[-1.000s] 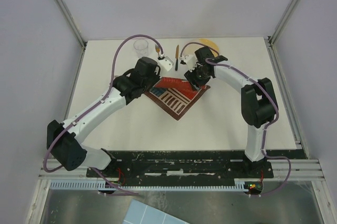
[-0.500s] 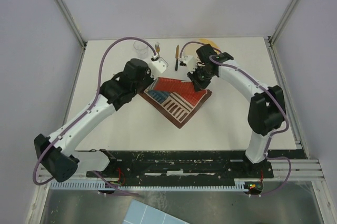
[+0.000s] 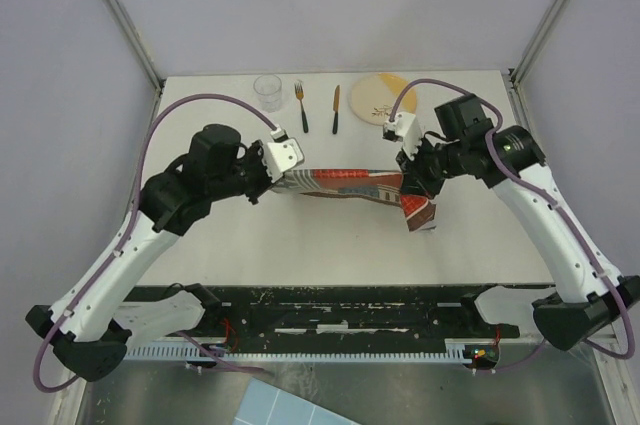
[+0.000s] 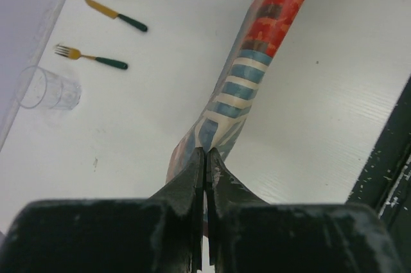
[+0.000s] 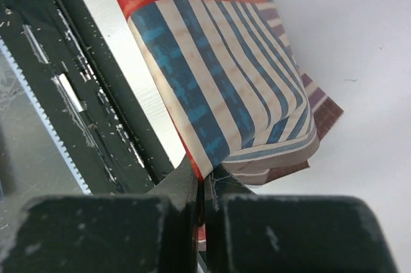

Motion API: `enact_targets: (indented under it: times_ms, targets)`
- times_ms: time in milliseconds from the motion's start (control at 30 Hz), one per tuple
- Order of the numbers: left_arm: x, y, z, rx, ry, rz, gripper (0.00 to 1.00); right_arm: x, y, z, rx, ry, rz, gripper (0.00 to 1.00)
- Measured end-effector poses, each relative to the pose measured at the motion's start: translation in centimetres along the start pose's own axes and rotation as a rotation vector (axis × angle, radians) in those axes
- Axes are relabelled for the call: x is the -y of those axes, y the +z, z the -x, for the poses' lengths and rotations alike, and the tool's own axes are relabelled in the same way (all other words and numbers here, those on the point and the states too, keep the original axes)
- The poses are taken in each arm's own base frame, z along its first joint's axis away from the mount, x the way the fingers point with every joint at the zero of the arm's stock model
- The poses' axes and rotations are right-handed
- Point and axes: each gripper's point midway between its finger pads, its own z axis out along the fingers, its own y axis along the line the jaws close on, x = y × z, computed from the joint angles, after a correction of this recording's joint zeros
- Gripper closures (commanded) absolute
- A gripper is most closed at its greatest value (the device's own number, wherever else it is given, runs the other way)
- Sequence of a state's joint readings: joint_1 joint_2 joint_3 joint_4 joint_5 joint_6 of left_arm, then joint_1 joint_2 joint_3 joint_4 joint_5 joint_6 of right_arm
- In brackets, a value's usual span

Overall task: Set the dinner table for one person
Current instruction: Flatten out the napkin at the center of the board.

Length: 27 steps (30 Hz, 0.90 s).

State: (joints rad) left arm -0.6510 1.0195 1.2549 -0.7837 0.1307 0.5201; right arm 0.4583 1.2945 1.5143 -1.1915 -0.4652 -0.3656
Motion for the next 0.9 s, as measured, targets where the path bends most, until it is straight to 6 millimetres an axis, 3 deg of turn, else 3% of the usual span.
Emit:
enact_targets:
  times_ms: [167,400,900]
  targets:
    - [1.0,-1.9,2.5,0.087,0.001,-0.097,0.97,-2.0,-2.0,-0.7,0.025,-0.026,0.023,0.98]
    - [2.0,-4.5,5.3,0.203,-0.005,-0.192,0.97,-3.4,-2.7,-1.7,-0.005,-0.036,0.083,0.98]
    - [5.9,-6.5,5.8,0.277,-0.068,-0.443,0.97,-7.3,-6.9,-1.7,0.049,-0.104,0.18,0.98]
